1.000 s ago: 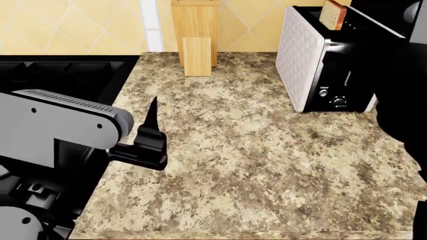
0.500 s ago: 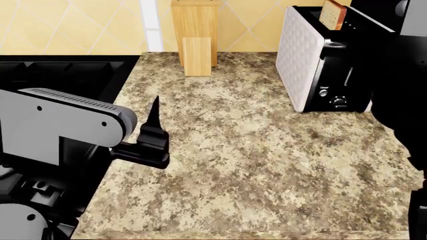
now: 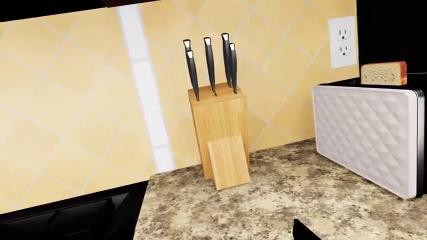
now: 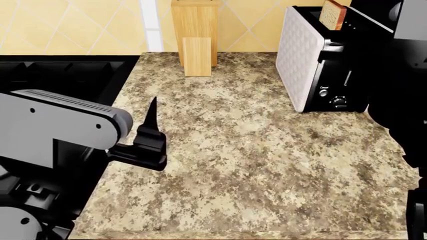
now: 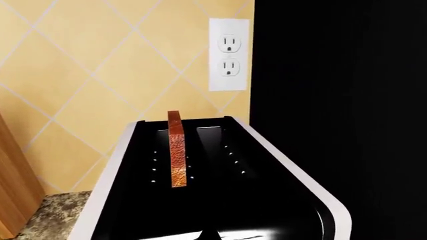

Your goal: Push down the lever of the toaster to turn it on.

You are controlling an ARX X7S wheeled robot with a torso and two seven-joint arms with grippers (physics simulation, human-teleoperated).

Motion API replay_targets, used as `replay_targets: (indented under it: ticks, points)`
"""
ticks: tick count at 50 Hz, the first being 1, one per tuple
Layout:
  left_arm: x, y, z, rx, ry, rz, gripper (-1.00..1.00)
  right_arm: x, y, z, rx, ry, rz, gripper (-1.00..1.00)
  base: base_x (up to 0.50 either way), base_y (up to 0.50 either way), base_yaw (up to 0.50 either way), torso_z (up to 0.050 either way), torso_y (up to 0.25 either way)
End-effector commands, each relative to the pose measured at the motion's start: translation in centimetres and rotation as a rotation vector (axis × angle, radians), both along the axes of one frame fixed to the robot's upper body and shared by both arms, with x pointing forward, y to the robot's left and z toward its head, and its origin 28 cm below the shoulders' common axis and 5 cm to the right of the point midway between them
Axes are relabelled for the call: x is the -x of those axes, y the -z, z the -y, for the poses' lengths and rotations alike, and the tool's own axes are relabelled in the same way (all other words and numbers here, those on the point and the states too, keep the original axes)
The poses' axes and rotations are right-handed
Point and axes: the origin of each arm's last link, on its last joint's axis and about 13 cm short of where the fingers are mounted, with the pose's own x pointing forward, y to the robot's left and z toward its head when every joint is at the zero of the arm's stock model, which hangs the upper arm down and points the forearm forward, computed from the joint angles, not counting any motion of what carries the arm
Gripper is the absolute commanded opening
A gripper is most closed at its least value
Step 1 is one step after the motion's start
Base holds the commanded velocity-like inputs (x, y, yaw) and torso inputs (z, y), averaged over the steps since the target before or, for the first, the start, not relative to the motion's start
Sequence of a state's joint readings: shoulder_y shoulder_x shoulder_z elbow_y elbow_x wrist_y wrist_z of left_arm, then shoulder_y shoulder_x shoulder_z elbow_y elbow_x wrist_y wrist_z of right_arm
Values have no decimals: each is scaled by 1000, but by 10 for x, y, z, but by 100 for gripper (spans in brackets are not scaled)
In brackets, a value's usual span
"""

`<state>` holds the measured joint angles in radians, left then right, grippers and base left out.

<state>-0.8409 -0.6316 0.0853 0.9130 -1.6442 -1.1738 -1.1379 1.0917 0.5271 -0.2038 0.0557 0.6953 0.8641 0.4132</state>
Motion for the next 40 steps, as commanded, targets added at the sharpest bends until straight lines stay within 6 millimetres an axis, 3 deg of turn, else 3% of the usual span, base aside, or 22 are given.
replay_targets:
  ticks: [1, 40]
  points:
    - [1, -1, -1, -1, 1, 1, 100, -3, 3, 3, -2, 12, -21, -100, 0, 0, 0, 0, 0]
    - [-1, -1, 0, 1, -2, 2, 100, -3, 23, 0, 19, -30, -179, -100, 0, 0, 0, 0, 0]
